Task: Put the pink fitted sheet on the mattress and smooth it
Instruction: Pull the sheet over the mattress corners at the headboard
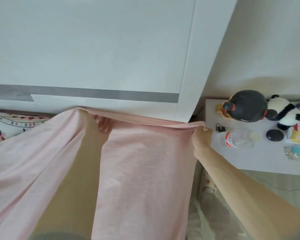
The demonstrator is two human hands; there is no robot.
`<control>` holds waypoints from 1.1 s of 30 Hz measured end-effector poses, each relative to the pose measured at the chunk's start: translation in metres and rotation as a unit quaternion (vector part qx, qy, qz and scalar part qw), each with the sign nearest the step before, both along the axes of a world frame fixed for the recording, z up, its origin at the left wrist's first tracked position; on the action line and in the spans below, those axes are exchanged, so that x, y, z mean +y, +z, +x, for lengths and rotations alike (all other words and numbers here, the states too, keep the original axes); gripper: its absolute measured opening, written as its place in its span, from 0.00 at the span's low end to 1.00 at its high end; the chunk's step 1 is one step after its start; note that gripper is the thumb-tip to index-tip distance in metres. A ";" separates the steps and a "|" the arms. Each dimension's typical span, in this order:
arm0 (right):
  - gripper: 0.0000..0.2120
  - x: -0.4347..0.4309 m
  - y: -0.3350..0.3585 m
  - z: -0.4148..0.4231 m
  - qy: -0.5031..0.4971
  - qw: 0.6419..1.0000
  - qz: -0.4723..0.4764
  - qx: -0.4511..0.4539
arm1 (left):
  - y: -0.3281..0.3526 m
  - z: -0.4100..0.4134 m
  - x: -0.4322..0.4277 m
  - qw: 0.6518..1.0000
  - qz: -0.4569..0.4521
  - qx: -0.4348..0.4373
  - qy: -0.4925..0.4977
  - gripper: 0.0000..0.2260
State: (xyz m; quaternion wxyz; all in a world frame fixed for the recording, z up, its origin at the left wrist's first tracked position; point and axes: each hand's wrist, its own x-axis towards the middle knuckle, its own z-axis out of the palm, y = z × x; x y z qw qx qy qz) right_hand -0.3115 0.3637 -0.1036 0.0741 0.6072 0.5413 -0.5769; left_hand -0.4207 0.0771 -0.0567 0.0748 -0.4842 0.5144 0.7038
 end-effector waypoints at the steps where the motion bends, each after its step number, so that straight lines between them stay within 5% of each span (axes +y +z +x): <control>1: 0.19 0.000 -0.003 0.000 -0.003 1.000 -0.004 0.007 | 0.003 0.005 0.005 0.999 -0.019 0.000 -0.029 0.27; 4: 0.22 0.000 -0.002 -0.002 -0.007 1.000 0.001 0.029 | -0.007 0.014 0.016 0.976 -0.180 -0.012 -0.120 0.20; 7: 0.23 -0.004 -0.002 0.005 0.045 0.996 0.049 0.051 | -0.022 0.024 0.019 0.811 -0.455 -0.039 -0.365 0.20; 11: 0.13 -0.019 -0.015 0.034 0.154 0.976 0.090 0.127 | -0.036 0.042 0.020 0.630 -0.581 -0.047 -0.513 0.15; 13: 0.04 -0.030 -0.019 0.046 0.279 0.929 0.188 0.156 | -0.038 0.048 0.014 0.575 -0.614 -0.034 -0.539 0.14; 16: 0.05 -0.040 -0.021 0.053 0.418 0.829 0.302 0.217 | -0.031 0.040 0.010 0.618 -0.595 -0.020 -0.513 0.18; 18: 0.08 -0.043 -0.019 0.050 0.459 0.796 0.319 0.234 | -0.028 0.028 0.011 0.633 -0.576 -0.025 -0.518 0.22; 24: 0.18 -0.048 -0.011 0.032 0.561 0.752 0.327 0.113 | -0.043 0.036 -0.012 0.477 -0.618 -0.007 -0.625 0.19; 33: 0.26 -0.038 0.004 -0.001 0.682 0.711 0.170 -0.025 | -0.032 0.028 -0.006 0.425 -0.588 -0.101 -0.681 0.19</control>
